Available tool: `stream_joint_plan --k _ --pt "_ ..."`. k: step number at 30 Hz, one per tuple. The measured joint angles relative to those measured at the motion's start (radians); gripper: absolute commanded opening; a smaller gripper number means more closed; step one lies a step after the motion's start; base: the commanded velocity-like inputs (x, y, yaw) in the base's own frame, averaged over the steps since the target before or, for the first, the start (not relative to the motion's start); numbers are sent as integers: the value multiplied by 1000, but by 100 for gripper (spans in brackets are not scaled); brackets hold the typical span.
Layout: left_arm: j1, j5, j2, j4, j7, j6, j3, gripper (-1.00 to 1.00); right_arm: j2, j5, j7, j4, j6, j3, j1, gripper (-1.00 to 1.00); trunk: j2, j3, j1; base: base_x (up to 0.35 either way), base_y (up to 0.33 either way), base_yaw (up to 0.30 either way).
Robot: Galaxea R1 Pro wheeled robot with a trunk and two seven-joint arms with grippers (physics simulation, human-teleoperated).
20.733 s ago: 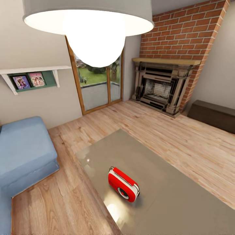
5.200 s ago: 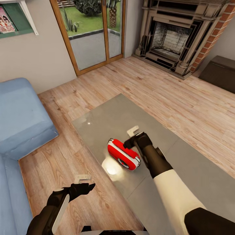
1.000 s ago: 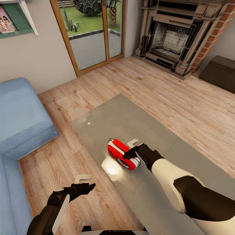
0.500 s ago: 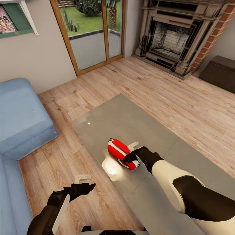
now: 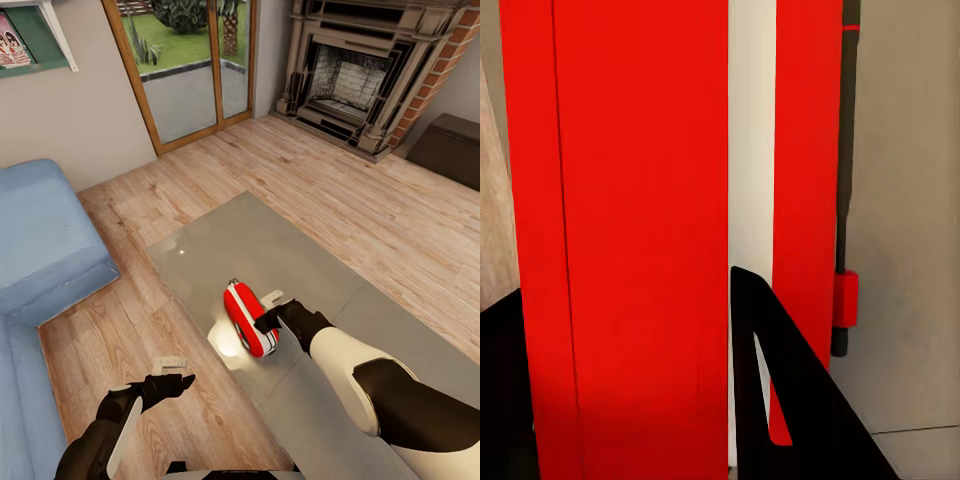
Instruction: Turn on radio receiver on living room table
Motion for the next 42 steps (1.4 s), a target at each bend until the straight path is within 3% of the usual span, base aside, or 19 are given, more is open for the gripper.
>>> stream_joint_plan --k 9,12,13,14,15,17,19,20,22,24,26,33,36,39,42 --pt "0 0 0 0 0 0 0 100 0 4 0 -12 -17 2 0 -100 0 0 0 0 0 0" --pt "0 0 0 0 -1 0 0 100 0 6 3 -63 -5 3 0 -100 0 0 0 0 0 0" --pt "0 0 1 0 -2 0 0 100 0 -17 18 -184 212 1 0 -100 0 0 0 0 0 0" --pt "0 0 1 0 -2 0 0 100 0 21 17 -235 271 6 0 -100 0 0 0 0 0 0" --pt "0 0 1 0 -2 0 0 100 -1 29 18 -279 287 6 0 -100 0 0 0 0 0 0" --pt "0 0 1 0 -2 0 0 100 0 -7 21 -412 327 5 0 -100 0 0 0 0 0 0" --pt "0 0 1 0 -2 0 0 100 0 13 22 -612 390 5 1 -100 0 0 0 0 0 0" --pt "0 0 1 0 -2 0 0 100 0 9 22 -650 403 5 1 -100 0 0 0 0 0 0" --pt "0 0 1 0 -2 0 0 100 0 -1 23 -644 462 6 4 -100 0 0 0 0 0 0" --pt "0 0 1 0 -2 0 0 100 0 13 22 -705 499 6 4 -100 0 0 0 0 0 0" --pt "0 0 1 -1 -2 0 0 100 0 1 24 -751 540 7 5 -100 0 0 0 0 0 0" --pt "0 1 2 -4 -3 1 0 100 0 0 57 -783 594 6 5 -100 0 0 0 0 0 0" --pt "0 1 4 -9 -3 1 0 100 0 19 106 -785 616 10 7 -100 0 0 0 0 0 0" --pt "0 3 5 -15 -11 1 0 100 0 0 172 -787 619 22 8 -100 0 0 0 0 0 0" --pt "0 23 15 -33 -60 8 1 100 0 12 207 -787 603 44 16 -100 0 0 0 0 0 0"
